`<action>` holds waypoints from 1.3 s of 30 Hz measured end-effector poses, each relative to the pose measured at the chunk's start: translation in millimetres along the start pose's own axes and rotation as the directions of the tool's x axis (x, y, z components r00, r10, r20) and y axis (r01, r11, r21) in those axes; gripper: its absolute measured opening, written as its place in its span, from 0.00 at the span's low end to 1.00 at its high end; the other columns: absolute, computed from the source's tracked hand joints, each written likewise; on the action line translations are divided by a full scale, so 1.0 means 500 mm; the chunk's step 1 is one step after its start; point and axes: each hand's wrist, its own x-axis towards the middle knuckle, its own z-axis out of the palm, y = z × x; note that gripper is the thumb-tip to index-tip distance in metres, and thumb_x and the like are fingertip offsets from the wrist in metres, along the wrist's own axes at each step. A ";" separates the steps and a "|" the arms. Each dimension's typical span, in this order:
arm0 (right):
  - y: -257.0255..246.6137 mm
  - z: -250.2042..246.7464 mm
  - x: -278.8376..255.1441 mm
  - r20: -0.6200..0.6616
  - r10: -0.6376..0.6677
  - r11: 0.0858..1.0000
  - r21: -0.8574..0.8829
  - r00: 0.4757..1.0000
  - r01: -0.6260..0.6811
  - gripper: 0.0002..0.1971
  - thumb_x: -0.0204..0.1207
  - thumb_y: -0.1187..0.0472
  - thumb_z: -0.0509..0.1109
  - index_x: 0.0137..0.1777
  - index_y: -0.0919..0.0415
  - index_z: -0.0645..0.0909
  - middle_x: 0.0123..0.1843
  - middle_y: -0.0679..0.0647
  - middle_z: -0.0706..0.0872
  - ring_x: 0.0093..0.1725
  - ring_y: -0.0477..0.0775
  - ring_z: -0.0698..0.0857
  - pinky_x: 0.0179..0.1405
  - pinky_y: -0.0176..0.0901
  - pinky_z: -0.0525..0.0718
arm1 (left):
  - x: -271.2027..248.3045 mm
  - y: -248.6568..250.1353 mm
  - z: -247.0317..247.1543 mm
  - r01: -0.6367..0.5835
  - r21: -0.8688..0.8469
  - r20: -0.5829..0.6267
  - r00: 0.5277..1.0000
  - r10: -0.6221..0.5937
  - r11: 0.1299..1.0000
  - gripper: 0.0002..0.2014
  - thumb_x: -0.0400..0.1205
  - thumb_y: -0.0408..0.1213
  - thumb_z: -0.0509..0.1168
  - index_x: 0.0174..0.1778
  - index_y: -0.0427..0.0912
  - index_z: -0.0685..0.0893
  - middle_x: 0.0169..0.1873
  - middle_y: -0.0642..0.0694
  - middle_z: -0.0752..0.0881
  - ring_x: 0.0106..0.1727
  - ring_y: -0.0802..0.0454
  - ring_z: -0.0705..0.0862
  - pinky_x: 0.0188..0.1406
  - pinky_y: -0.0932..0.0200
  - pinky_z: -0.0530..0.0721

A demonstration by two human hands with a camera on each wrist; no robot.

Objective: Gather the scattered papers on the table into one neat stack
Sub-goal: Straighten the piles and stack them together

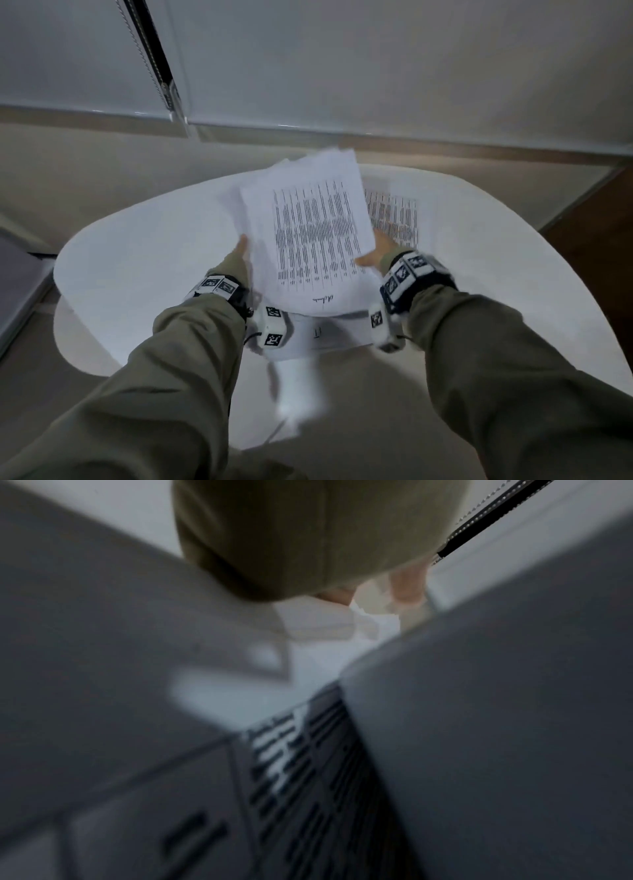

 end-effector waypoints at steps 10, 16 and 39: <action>-0.010 0.028 0.057 0.059 -0.009 0.991 -0.134 0.998 0.017 0.27 0.74 0.39 0.65 0.68 0.55 0.75 0.70 0.55 0.79 0.67 0.59 0.78 0.73 0.58 0.71 | 0.067 -0.002 -0.041 -0.079 0.261 -0.007 0.996 0.084 0.962 0.24 0.79 0.43 0.66 0.71 0.43 0.75 0.67 0.38 0.81 0.62 0.36 0.83 0.60 0.51 0.80; 0.008 -0.052 0.103 -0.285 0.160 0.987 0.026 0.945 -0.159 0.27 0.78 0.45 0.64 0.70 0.63 0.73 0.70 0.63 0.78 0.66 0.64 0.79 0.68 0.50 0.73 | 0.100 -0.018 -0.134 -0.008 0.288 -0.132 0.990 0.048 0.958 0.29 0.79 0.44 0.68 0.73 0.35 0.72 0.69 0.38 0.77 0.69 0.37 0.77 0.57 0.55 0.74; 0.042 0.023 0.094 -0.294 0.459 0.840 0.451 0.839 -0.302 0.19 0.81 0.59 0.60 0.72 0.59 0.71 0.71 0.52 0.76 0.69 0.57 0.78 0.29 0.22 0.79 | 0.110 -0.008 -0.127 -0.035 0.630 -0.052 0.995 0.086 0.776 0.29 0.81 0.54 0.60 0.77 0.44 0.71 0.78 0.40 0.66 0.76 0.38 0.69 0.78 0.50 0.65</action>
